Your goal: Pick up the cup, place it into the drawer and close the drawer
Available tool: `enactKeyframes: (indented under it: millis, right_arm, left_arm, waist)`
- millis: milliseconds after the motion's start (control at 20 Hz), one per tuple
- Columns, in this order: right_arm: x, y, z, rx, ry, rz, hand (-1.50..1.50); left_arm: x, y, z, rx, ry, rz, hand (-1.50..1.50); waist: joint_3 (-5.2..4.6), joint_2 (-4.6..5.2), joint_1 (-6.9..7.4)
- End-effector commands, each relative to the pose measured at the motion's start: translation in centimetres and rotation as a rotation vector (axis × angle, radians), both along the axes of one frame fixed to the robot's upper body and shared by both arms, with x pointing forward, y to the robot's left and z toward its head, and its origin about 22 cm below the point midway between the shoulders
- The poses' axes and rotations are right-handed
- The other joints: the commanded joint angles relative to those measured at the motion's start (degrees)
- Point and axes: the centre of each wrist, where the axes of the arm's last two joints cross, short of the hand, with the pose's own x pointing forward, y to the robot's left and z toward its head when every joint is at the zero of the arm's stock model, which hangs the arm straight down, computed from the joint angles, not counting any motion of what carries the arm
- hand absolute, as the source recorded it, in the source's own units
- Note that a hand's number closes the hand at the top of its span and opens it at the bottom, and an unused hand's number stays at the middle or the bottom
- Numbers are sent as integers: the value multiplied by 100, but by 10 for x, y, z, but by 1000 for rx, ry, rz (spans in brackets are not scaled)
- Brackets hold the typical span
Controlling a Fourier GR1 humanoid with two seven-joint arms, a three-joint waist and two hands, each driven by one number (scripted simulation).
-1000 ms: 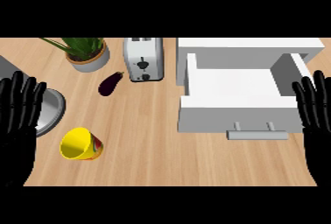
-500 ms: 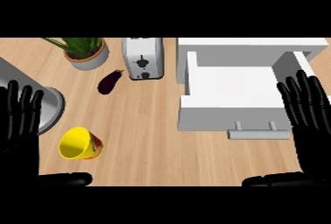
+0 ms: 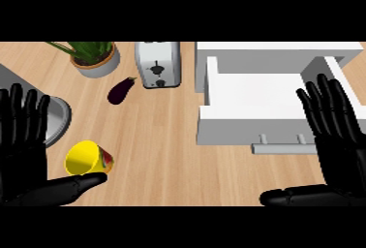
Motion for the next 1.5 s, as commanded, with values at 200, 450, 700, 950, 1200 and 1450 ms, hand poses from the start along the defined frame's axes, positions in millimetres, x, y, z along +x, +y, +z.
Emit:
enactKeyframes:
  millis: [200, 450, 700, 950, 1200, 1450]
  right_arm:
    - [26, 10, 14, 13, -11, 9, -150]
    - [7, -1, -11, 18, -4, 3, -150]
    - [27, 8, -5, 4, -17, -10, -150]
    - [2, -11, 8, -4, -24, -3, -150]
    - [8, -11, 15, 6, -23, -19, -150]
    - [12, -6, 23, 4, -8, -3, -150]
  left_arm:
    - [-4, -4, -12, -7, 25, 15, -150]
    - [-4, -17, -13, -13, 53, 46, -150]
    - [0, -3, -29, -10, 83, 69, -150]
    - [-17, 17, -38, -20, 162, 80, -150]
    - [-34, 27, -74, -31, 192, 119, -150]
    - [-25, 26, -95, -2, 213, 175, -150]
  waist:
    - [0, 3, 18]
    - [1, -1, 0]
    - [0, 4, 17]
    - [0, -3, 4]
    - [-2, -2, 16]
    - [-1, 0, 14]
